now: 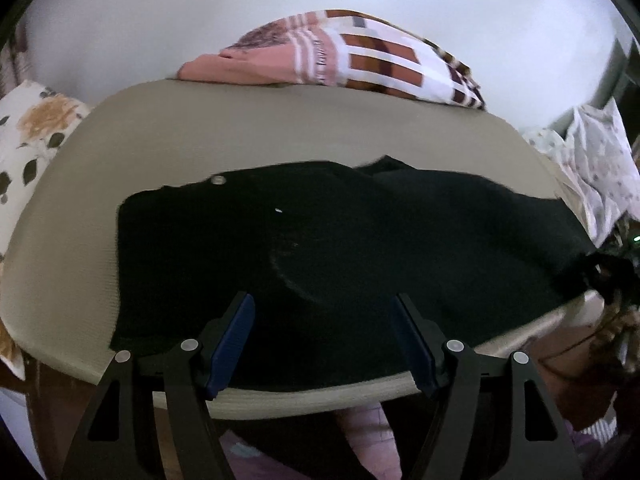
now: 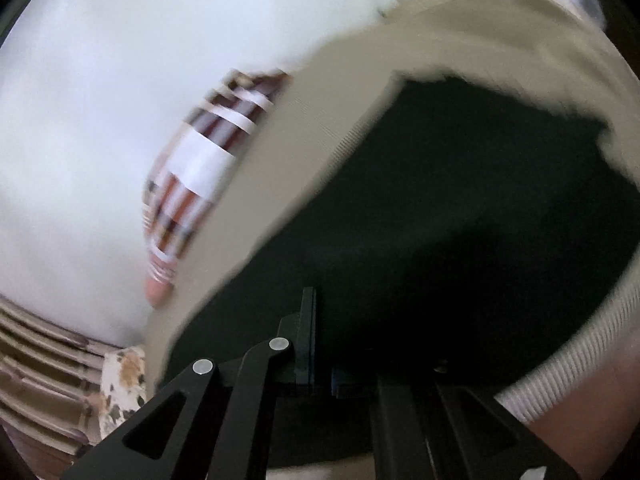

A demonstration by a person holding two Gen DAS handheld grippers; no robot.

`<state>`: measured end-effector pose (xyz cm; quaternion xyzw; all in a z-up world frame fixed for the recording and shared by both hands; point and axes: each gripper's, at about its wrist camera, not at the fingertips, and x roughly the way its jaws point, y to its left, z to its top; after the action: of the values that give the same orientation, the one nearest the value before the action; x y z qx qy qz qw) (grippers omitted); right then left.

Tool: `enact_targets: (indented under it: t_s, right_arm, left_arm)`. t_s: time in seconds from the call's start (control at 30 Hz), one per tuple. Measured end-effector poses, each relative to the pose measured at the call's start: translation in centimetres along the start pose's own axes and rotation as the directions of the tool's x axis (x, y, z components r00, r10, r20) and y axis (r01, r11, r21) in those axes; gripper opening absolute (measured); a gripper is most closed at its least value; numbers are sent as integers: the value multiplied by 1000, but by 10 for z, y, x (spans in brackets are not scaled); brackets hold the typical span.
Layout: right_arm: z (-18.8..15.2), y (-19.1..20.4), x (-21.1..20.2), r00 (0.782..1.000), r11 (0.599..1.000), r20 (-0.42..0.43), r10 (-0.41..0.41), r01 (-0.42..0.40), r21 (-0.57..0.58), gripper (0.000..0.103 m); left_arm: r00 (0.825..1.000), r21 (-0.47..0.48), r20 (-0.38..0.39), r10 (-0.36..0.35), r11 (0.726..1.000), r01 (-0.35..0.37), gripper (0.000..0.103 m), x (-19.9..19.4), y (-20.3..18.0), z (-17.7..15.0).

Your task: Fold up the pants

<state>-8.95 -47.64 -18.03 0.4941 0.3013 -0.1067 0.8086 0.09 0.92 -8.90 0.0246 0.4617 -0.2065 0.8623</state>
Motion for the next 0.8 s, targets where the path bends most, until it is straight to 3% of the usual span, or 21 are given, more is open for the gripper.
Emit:
enact_targets:
  t_s: [0.07, 0.17, 0.23, 0.3, 0.33, 0.4, 0.43, 0.47, 0.53, 0.6, 0.63, 0.67, 0.7, 0.8]
  right_arm:
    - [-8, -27, 7, 999, 996, -47, 16, -12, 83, 4]
    - [-6, -50, 7, 989, 972, -44, 140, -128, 197, 8]
    - [-2, -48, 4, 986, 970, -28, 162, -153, 190, 9]
    - [-1, -46, 2, 986, 972, -16, 164, -159, 174, 9]
    - [-1, -46, 3, 986, 971, -13, 166, -161, 176, 9]
    - [-2, -47, 7, 985, 968, -9, 170, -166, 187, 9]
    - [-3, -46, 8, 986, 969, -7, 169, -165, 182, 9]
    - [-4, -44, 7, 987, 972, -2, 162, -160, 172, 8]
    - [-3, -40, 5, 985, 970, 12, 174, -174, 171, 7]
    - [-1, -37, -2, 977, 958, 30, 211, -212, 193, 7]
    - [0, -37, -7, 973, 950, 40, 229, -233, 209, 7]
    - [2, -37, -11, 969, 942, 48, 244, -248, 224, 7]
    - [4, -37, -14, 965, 935, 55, 257, -262, 238, 7]
    - [7, -35, -25, 953, 915, 81, 292, -303, 265, 7]
  left_arm:
    - [999, 8, -4, -34, 999, 34, 71, -1, -3, -2]
    - [993, -35, -3, -121, 992, 120, 71, -5, -2, -6]
    - [975, -102, -10, -221, 970, 219, 71, -4, 2, -9]
    - [923, -212, -23, -383, 904, 370, 71, 3, 6, -12]
    - [887, -254, -24, -462, 860, 442, 71, 8, 6, -13]
    - [844, -283, -43, -535, 817, 503, 71, 14, 1, -12]
    - [815, -286, -68, -576, 794, 537, 71, 19, -7, -10]
    - [791, -286, -88, -605, 776, 562, 71, 22, -14, -8]
    - [768, -277, -113, -630, 763, 584, 71, 26, -26, -5]
    - [712, -292, -157, -684, 721, 628, 71, 35, -44, 0]
    - [692, -306, -164, -703, 704, 641, 71, 38, -49, 1]
    - [643, -336, -177, -746, 659, 673, 71, 44, -59, 3]
    - [610, -352, -187, -770, 632, 690, 71, 49, -67, 5]
    - [559, -347, -223, -799, 601, 720, 71, 58, -96, 11]
